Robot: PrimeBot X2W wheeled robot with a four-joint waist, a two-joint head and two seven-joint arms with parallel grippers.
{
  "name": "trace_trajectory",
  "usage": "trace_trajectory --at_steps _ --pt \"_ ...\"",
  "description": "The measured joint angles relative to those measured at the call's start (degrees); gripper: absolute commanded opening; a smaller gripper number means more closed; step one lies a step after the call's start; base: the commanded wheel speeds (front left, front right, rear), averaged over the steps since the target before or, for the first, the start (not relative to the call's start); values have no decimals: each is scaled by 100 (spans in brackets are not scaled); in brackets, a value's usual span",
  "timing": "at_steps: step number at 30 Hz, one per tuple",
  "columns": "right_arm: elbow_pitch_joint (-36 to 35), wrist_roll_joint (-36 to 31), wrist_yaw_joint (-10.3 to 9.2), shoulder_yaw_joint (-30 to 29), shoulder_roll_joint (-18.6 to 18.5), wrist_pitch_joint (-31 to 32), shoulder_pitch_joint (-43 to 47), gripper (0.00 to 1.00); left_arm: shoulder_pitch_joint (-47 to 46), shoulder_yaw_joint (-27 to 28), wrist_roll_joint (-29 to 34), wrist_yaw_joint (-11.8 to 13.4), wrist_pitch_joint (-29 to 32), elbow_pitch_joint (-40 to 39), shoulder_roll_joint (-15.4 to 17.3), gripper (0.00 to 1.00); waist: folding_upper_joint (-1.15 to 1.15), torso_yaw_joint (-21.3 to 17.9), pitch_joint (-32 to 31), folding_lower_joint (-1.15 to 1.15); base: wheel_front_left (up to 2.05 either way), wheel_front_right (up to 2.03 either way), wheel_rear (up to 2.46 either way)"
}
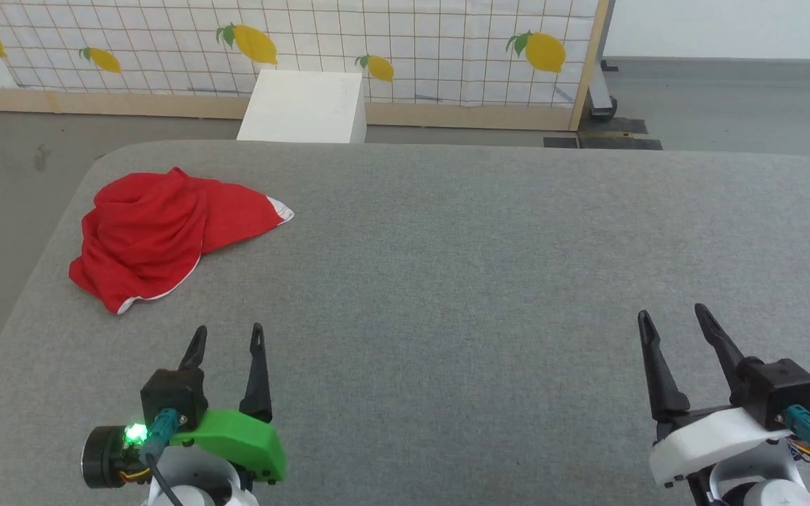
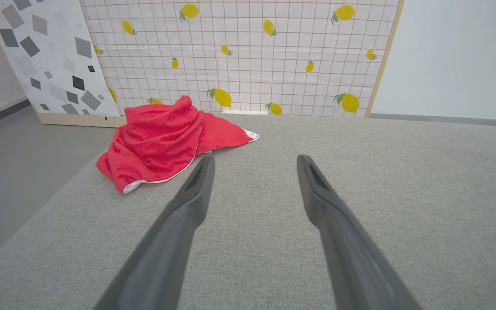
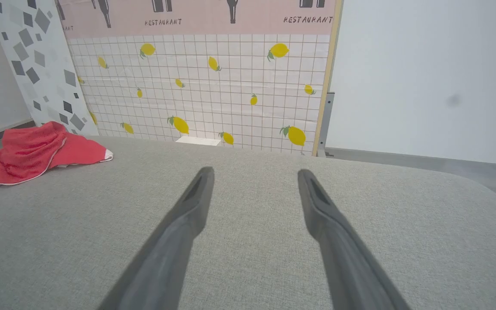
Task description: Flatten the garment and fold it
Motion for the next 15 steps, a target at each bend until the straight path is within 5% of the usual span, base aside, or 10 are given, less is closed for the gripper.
trace_trajectory --at_steps 15 --pt "91 46 0 -75 1 -207 0 100 -66 -147 -140 101 -199 202 59 100 0 18 -24 0 0 0 0"
